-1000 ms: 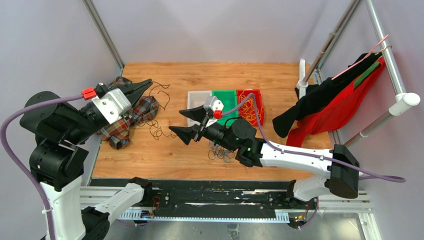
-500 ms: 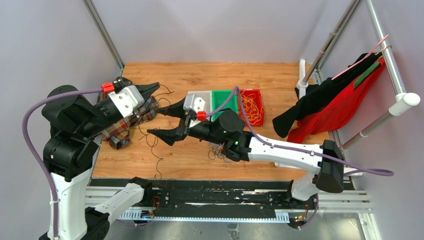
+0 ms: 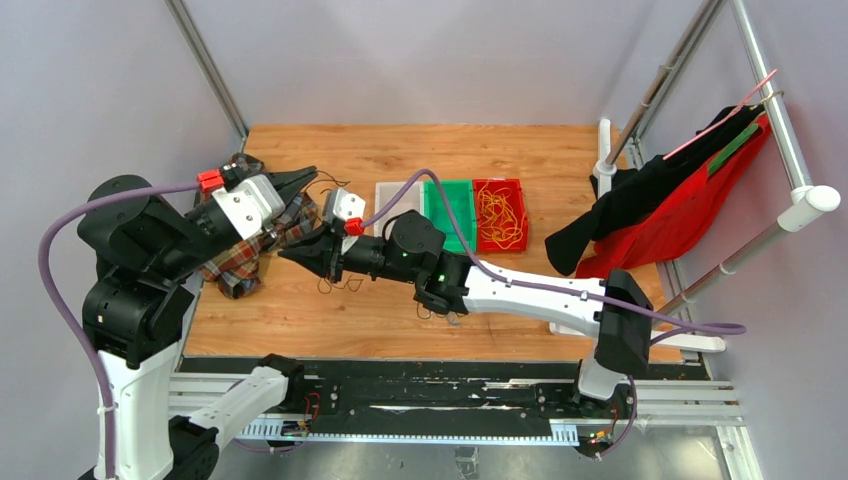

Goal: Untangle the cables

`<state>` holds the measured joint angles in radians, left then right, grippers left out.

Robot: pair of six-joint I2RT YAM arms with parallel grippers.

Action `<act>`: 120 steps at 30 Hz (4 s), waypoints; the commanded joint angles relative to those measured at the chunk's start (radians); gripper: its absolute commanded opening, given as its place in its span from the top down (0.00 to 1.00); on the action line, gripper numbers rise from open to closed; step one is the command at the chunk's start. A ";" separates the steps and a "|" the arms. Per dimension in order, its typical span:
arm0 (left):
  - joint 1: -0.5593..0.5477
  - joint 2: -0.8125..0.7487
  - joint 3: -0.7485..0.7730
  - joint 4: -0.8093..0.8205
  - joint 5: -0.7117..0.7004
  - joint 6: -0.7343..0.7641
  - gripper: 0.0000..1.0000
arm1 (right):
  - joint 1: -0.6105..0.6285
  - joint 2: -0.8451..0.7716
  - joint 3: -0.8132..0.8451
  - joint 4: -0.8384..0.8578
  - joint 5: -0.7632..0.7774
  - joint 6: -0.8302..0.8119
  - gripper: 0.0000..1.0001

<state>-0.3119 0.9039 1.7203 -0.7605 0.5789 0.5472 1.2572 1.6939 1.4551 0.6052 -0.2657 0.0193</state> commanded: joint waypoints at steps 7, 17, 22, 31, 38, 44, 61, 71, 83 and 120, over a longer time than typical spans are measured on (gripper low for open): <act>-0.005 0.014 0.082 0.028 -0.001 0.004 0.99 | 0.008 0.021 -0.196 0.112 0.244 0.010 0.98; -0.006 0.048 0.169 0.058 -0.028 0.019 1.00 | -0.055 0.074 -0.381 0.203 0.335 0.103 0.99; -0.006 0.074 0.244 0.080 -0.046 0.033 1.00 | -0.070 0.110 -0.435 0.227 0.341 0.141 0.95; -0.006 0.101 0.328 0.096 -0.050 0.035 1.00 | -0.079 0.152 -0.457 0.225 0.362 0.168 0.75; -0.006 0.087 0.236 0.096 -0.066 0.064 1.00 | -0.084 0.105 -0.497 0.242 0.377 0.186 0.66; -0.006 0.092 0.109 0.104 -0.092 0.080 1.00 | -0.134 -0.048 -0.575 0.230 0.469 0.193 0.40; -0.041 0.324 -0.308 0.494 -0.189 -0.007 1.00 | -0.338 -0.439 -0.793 -0.058 1.019 0.203 0.38; -0.092 0.586 -0.354 0.642 -0.356 0.173 1.00 | -0.380 -0.479 -0.810 -0.081 1.027 0.196 0.40; -0.159 0.791 -0.406 0.749 -0.534 0.195 1.00 | -0.395 -0.468 -0.813 -0.096 0.990 0.206 0.41; -0.062 0.510 -0.512 0.109 -0.229 0.260 0.13 | -0.394 -0.504 -0.756 -0.208 0.859 0.248 0.43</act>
<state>-0.3882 1.4723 1.3216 -0.5209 0.2604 0.7067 0.8742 1.2026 0.6632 0.4057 0.6247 0.2474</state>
